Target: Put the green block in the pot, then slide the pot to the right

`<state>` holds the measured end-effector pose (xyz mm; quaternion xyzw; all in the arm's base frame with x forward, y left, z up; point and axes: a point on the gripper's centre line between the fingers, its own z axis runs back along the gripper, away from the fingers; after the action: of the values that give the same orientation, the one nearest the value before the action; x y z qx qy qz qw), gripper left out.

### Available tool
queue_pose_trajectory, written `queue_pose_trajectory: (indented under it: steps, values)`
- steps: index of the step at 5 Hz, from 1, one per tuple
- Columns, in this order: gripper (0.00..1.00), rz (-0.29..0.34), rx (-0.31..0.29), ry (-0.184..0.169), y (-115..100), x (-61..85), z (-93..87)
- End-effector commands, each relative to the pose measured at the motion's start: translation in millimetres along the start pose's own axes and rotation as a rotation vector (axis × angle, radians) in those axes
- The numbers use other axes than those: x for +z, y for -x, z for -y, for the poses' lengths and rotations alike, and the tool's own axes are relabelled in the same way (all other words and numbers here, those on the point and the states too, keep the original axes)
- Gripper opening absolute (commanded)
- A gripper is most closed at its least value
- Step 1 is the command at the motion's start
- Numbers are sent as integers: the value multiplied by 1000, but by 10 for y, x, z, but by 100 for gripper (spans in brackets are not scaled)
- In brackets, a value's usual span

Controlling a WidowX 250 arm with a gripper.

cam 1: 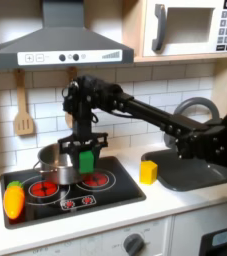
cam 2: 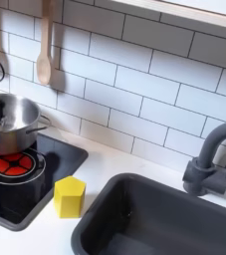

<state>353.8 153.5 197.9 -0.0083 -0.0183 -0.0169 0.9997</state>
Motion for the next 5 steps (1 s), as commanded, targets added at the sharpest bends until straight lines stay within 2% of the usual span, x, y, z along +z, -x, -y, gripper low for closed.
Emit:
queue_pose_trajectory:
  steps: [1, 2, 5]
  values:
    - [0, 64, -8, -10, -122, 296, 3]
    - [0, 73, -1, -13, -178, 319, -32]
    - [0, 152, 32, -35, -383, 210, -150]
